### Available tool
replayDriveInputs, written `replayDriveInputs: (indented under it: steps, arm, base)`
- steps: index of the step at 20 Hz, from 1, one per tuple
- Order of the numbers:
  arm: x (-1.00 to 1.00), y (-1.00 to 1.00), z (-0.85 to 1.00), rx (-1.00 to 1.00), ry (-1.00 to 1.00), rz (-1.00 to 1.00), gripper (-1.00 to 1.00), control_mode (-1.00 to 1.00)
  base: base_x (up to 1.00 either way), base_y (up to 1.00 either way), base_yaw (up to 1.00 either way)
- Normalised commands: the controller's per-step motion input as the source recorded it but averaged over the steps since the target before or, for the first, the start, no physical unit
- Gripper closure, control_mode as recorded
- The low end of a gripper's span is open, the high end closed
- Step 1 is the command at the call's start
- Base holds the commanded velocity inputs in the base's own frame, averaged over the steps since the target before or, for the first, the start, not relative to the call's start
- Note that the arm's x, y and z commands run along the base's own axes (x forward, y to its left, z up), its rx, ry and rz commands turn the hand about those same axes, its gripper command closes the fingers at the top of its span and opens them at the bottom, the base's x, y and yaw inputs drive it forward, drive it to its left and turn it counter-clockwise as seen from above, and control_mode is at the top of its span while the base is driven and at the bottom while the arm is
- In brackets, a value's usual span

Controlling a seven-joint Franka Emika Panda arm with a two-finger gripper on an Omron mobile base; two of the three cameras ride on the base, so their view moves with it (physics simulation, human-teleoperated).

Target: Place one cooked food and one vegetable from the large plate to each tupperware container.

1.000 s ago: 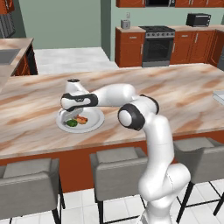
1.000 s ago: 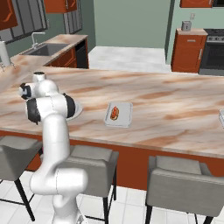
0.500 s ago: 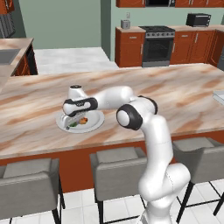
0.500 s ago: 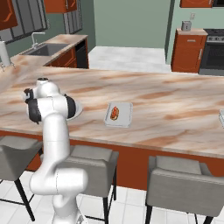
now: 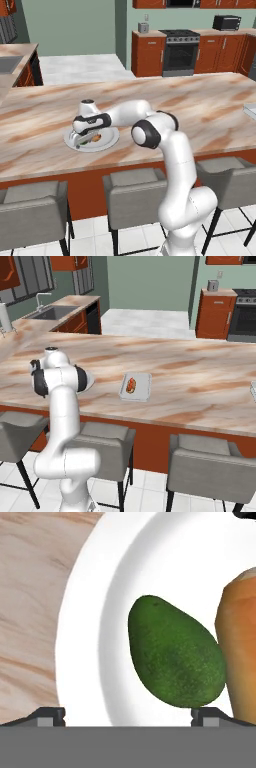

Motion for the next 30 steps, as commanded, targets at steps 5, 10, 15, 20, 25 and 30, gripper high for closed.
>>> replayDriveInputs:
  steps: [5, 10, 15, 20, 25, 30]
  arm:
    - [0.37, -0.04, -0.1, 0.0, 0.01, -0.01, -1.0, -1.0]
    - [0.25, 0.0, -0.23, 0.0, 0.02, -0.02, -1.0, -1.0]
    - [0.12, -0.04, -0.06, -0.01, -0.05, -0.02, -1.0, -1.0]
    - [0.12, 0.03, -0.36, -0.01, -0.02, 0.01, -1.0, -1.0]
    - [0.0, 0.01, -0.5, 0.0, 0.02, 0.09, 1.0, -1.0]
    - [-0.24, 0.0, -0.37, 0.01, 0.05, 0.07, 1.0, -1.0]
  base:
    - [0.0, 0.0, 0.0]
    - [0.0, 0.0, 0.0]
    - [0.0, 0.0, 0.0]
    - [0.0, 0.0, 0.0]
    - [0.0, 0.0, 0.0]
    - [0.0, 0.0, 0.0]
